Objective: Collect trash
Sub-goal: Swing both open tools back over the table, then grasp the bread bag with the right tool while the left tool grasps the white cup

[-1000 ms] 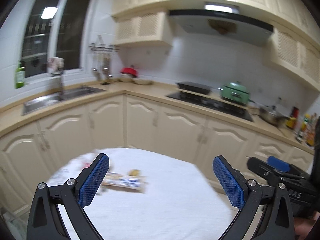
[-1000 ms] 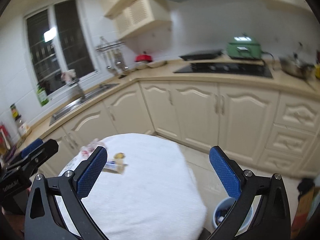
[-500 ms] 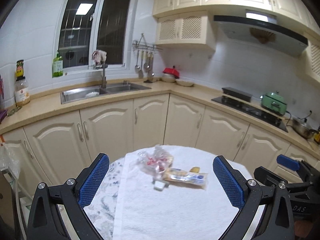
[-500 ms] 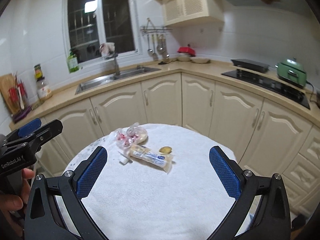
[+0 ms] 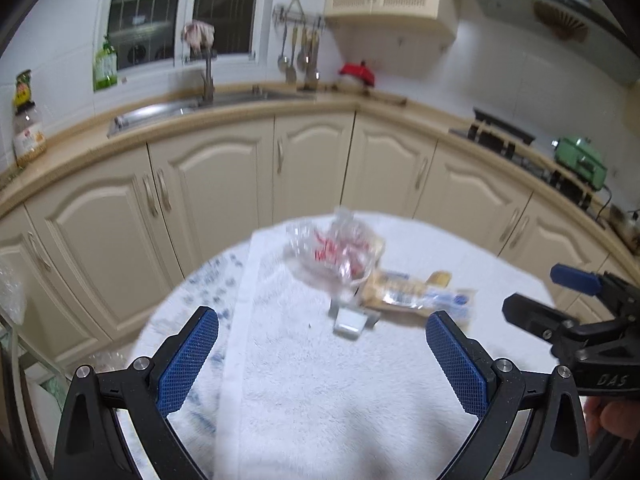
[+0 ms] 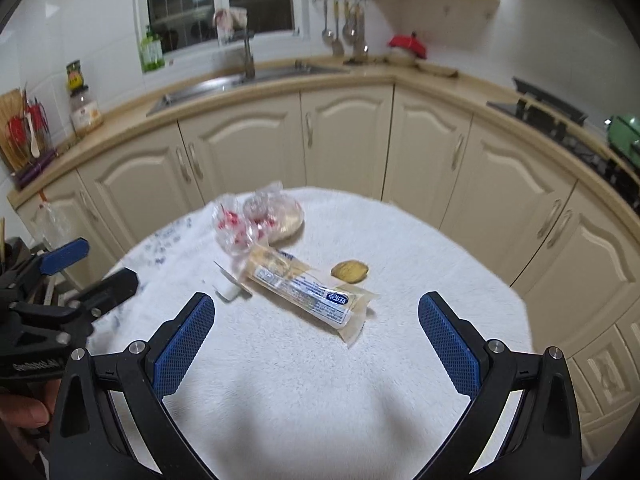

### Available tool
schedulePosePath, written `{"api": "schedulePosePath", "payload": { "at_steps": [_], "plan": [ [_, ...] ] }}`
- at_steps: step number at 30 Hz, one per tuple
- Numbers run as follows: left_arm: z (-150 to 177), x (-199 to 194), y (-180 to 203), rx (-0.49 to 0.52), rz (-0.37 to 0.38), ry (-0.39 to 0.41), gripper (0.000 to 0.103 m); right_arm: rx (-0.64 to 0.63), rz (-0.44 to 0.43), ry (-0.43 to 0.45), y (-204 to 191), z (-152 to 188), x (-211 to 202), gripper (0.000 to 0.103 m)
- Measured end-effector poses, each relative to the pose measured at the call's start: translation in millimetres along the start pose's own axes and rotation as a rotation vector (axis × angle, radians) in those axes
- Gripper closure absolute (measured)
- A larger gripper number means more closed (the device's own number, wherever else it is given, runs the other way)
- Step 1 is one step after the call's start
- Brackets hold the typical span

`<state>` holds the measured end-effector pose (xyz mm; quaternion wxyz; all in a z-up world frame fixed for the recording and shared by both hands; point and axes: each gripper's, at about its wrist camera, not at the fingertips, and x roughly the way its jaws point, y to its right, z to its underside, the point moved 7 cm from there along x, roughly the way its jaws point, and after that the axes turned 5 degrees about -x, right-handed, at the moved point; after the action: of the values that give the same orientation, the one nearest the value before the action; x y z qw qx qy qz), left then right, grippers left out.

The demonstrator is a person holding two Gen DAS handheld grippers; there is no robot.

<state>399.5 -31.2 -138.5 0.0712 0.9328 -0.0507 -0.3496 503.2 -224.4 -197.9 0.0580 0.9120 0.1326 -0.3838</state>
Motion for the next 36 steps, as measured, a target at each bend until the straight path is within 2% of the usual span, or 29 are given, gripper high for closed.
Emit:
{"api": "schedulePosePath", "payload": {
  "at_steps": [4,13,15,16,18,19,21,22,23,25,27,32,33,35,36],
  "plan": [
    [-10,53,-4,0.011,0.001,-0.078,0.001,-0.002,-0.015,-0.048,7,0,30,0.0],
    [-22,152,4,0.022,0.023,-0.192,0.001,0.01,-0.056,-0.114,18,1,77,0.002],
    [-25,171,4,0.017,0.036,-0.212,0.007,0.021,-0.081,-0.132,18,2,85,0.002],
    [-26,177,4,0.014,0.052,-0.223,0.016,0.02,-0.085,-0.14,18,2,89,0.002],
    [-34,186,5,0.027,0.069,-0.219,0.022,0.009,-0.095,-0.154,16,3,95,0.003],
    [-36,188,7,0.033,0.089,-0.22,0.032,0.004,-0.1,-0.16,15,3,98,0.003],
    [-41,192,7,0.038,0.11,-0.216,0.04,-0.014,-0.111,-0.171,11,4,103,0.003],
    [-42,192,7,0.031,0.124,-0.215,0.052,-0.023,-0.116,-0.177,10,4,105,0.003],
    [-43,192,4,0.025,0.128,-0.215,0.059,-0.029,-0.12,-0.182,8,4,107,0.003],
    [-41,190,-3,0.001,0.15,-0.219,0.064,-0.041,-0.121,-0.191,5,4,113,0.005],
    [-42,188,-9,-0.008,0.147,-0.22,0.065,-0.054,-0.126,-0.201,3,5,118,0.007],
    [-45,188,-30,-0.032,0.116,-0.212,0.065,-0.086,-0.134,-0.237,-7,9,136,0.019],
    [-45,190,-32,-0.037,0.111,-0.211,0.065,-0.104,-0.134,-0.246,-11,10,139,0.025],
    [-45,190,-37,-0.044,0.103,-0.21,0.065,-0.146,-0.109,-0.266,-18,14,143,0.028],
    [-45,190,-38,-0.043,0.099,-0.208,0.065,-0.166,-0.11,-0.274,-22,16,143,0.039]
  ]
}}
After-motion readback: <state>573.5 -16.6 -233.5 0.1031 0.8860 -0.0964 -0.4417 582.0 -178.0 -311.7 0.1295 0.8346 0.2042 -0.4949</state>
